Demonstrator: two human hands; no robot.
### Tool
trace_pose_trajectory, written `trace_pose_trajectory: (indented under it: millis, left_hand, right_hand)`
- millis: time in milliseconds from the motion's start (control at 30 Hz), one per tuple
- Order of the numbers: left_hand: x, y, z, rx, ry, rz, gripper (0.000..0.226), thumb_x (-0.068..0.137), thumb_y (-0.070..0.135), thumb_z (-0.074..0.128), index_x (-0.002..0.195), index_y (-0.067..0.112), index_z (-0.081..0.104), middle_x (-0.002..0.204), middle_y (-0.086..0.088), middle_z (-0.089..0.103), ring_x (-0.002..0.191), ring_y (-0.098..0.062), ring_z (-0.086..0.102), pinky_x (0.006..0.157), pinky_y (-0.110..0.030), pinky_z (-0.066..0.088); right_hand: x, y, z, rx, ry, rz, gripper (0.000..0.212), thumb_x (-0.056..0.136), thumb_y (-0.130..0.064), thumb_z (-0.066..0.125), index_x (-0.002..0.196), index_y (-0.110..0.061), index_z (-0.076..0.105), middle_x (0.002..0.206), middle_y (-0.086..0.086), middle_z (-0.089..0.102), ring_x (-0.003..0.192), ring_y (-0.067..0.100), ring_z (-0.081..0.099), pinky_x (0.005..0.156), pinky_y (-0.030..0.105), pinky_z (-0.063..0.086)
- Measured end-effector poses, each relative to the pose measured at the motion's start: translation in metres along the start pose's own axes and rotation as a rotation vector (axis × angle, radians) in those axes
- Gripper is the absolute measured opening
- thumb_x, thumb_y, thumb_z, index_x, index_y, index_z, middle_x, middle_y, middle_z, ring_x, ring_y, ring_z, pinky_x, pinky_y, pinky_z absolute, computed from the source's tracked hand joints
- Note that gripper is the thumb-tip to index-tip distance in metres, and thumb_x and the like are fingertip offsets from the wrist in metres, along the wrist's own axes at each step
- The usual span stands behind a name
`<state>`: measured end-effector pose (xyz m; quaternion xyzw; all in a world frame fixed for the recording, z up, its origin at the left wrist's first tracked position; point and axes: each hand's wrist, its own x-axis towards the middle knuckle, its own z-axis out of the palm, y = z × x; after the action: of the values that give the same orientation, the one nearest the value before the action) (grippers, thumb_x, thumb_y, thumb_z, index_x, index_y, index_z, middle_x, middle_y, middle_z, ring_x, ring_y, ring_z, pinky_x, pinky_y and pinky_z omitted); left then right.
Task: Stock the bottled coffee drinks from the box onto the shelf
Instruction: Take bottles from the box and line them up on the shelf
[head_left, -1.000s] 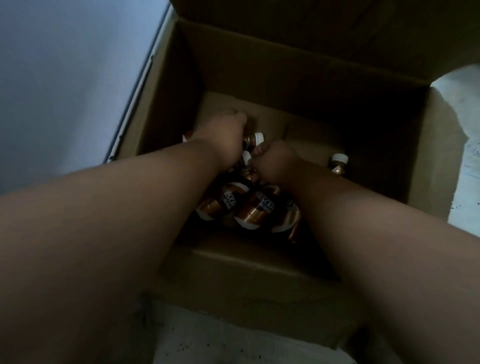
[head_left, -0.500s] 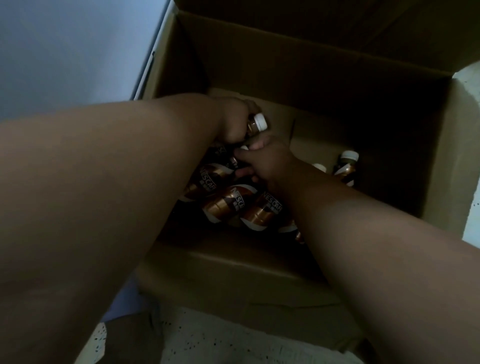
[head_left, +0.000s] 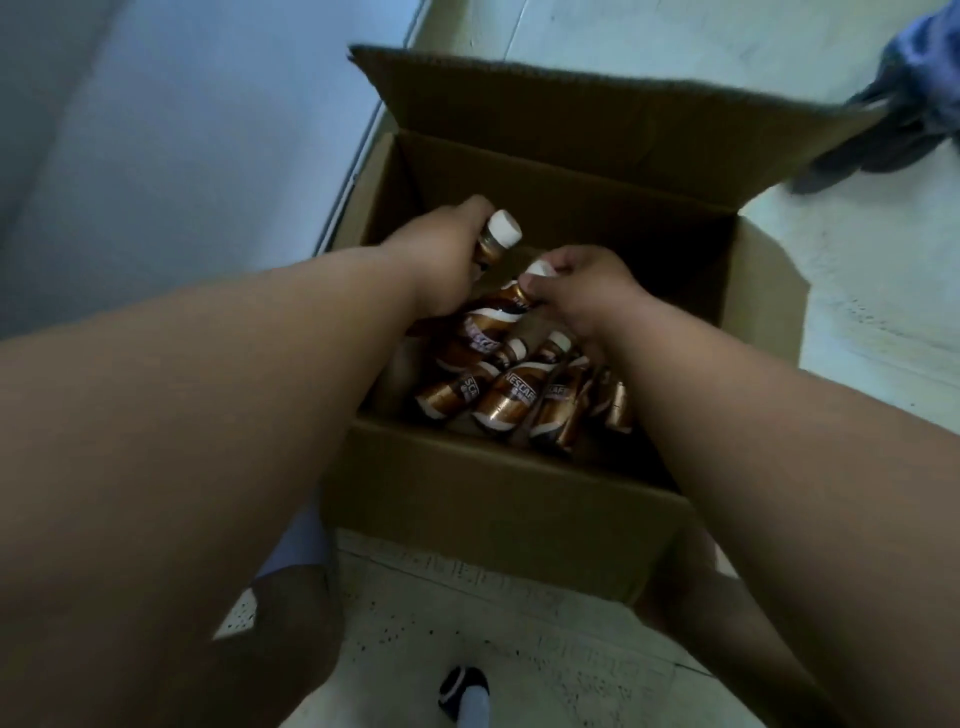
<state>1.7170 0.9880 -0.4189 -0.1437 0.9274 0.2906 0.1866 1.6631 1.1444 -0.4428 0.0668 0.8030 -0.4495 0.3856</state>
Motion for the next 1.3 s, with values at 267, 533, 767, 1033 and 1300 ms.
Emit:
trace_pose_trajectory:
  millis: [267,533,767,1033,1300]
  left_hand:
    - [-0.128,0.068,-0.102,-0.252,0.165,-0.062,0.048,0.087,0.016,0.064,0.129,0.029,0.047,0.107,0.002,0.055,0.097,-0.020,0.054,0.080,-0.038,0.048]
    - [-0.235,0.070,-0.168,-0.572,0.388,0.025,0.045,0.088,0.010,0.061,0.128,0.026,0.052,0.109,-0.003,0.066,0.099,-0.023,0.063,0.087,-0.042,0.054]
    - [-0.284,0.046,-0.187,-1.098,0.633,-0.049,0.031,0.096,0.011,0.050,0.125,0.022,0.055,0.112,-0.010,0.065,0.102,-0.029,0.063,0.090,-0.046,0.053]
    - [-0.302,0.002,-0.242,-0.733,0.927,-0.053,0.024,0.096,0.044,0.047,0.117,0.032,0.051,0.107,0.003,0.065,0.100,-0.018,0.063,0.089,-0.044,0.052]
    - [-0.301,-0.067,-0.303,-0.600,1.063,-0.148,0.025,0.093,0.046,0.051,0.115,0.033,0.052,0.101,0.008,0.063,0.097,-0.016,0.061,0.088,-0.047,0.053]
  right_hand:
    - [-0.144,-0.100,-0.056,-0.263,0.012,-0.365,0.018,0.085,-0.021,0.071,0.102,-0.020,0.067,0.098,0.005,0.069,0.092,0.021,0.068,0.083,0.042,0.059]
    - [-0.251,-0.180,-0.047,-0.376,0.072,-0.729,0.008,0.092,-0.024,0.062,0.099,-0.022,0.063,0.096,0.005,0.068,0.088,0.022,0.067,0.082,0.045,0.058]
    - [-0.285,-0.207,0.002,-0.242,0.054,-0.882,0.014,0.092,-0.028,0.058,0.084,-0.021,0.067,0.091,0.011,0.070,0.088,0.029,0.069,0.082,0.051,0.057]
    - [-0.284,-0.284,0.072,-0.279,-0.031,-1.072,0.029,0.089,-0.038,0.065,0.112,-0.023,0.062,0.099,-0.002,0.068,0.090,0.017,0.068,0.082,0.042,0.058]
    - [-0.285,-0.356,0.147,-0.469,-0.064,-1.205,0.026,0.091,-0.029,0.059,0.115,-0.021,0.056,0.102,-0.001,0.063,0.090,0.018,0.060,0.066,0.027,0.050]
